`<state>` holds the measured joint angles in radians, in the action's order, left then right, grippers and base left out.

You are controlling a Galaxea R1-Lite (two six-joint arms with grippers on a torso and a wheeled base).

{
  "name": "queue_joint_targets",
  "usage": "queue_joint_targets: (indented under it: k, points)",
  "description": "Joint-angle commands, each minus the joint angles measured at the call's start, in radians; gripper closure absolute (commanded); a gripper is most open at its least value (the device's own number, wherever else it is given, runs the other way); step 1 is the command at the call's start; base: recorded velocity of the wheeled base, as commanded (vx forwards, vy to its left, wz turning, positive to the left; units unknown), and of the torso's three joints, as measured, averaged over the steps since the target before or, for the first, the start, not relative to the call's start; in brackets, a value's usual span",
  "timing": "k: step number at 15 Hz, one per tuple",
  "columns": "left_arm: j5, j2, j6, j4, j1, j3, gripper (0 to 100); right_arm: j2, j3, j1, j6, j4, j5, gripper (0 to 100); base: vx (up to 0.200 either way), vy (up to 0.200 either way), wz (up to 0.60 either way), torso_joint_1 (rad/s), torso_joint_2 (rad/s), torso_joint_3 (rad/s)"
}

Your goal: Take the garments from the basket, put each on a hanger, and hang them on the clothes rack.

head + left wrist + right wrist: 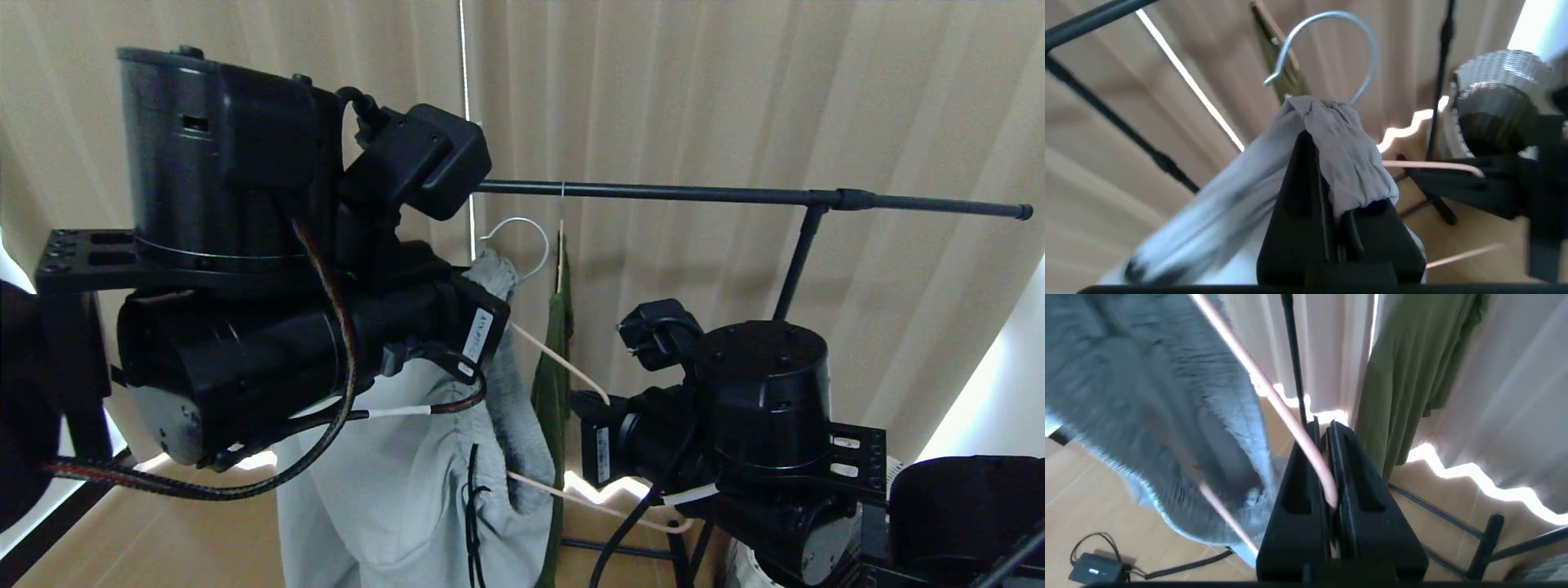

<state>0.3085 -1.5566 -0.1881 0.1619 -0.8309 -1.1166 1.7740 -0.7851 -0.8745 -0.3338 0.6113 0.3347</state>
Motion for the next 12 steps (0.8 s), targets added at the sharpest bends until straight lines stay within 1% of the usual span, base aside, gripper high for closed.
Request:
queue_joint_targets:
  k: [1,3,7,9,12]
  points:
    - [-0.002,0.039,-0.027,-0.001,-0.004,0.052,100,-0.008,0.001,0.009,0.002,0.022,0.001,100,0.000,0.000,0.00,0.000,0.00,0.000]
    - [-0.002,0.052,-0.036,-0.002,-0.001,0.078,100,-0.021,0.001,0.028,0.004,0.045,0.001,100,0.000,0.000,0.00,0.000,0.00,0.000]
    - [0.000,0.055,-0.039,-0.002,0.007,0.098,100,-0.039,-0.008,0.040,0.006,0.048,0.001,100,0.000,0.000,0.00,0.000,0.00,0.000]
    - [0.000,0.056,-0.039,-0.002,0.016,0.106,100,-0.061,-0.002,0.065,0.030,0.050,0.001,100,0.000,0.000,0.00,0.000,0.00,0.000]
    - [-0.003,0.066,-0.040,0.001,0.018,0.149,100,-0.097,0.003,0.080,0.033,0.048,0.000,100,0.000,0.000,0.00,0.000,0.00,0.000]
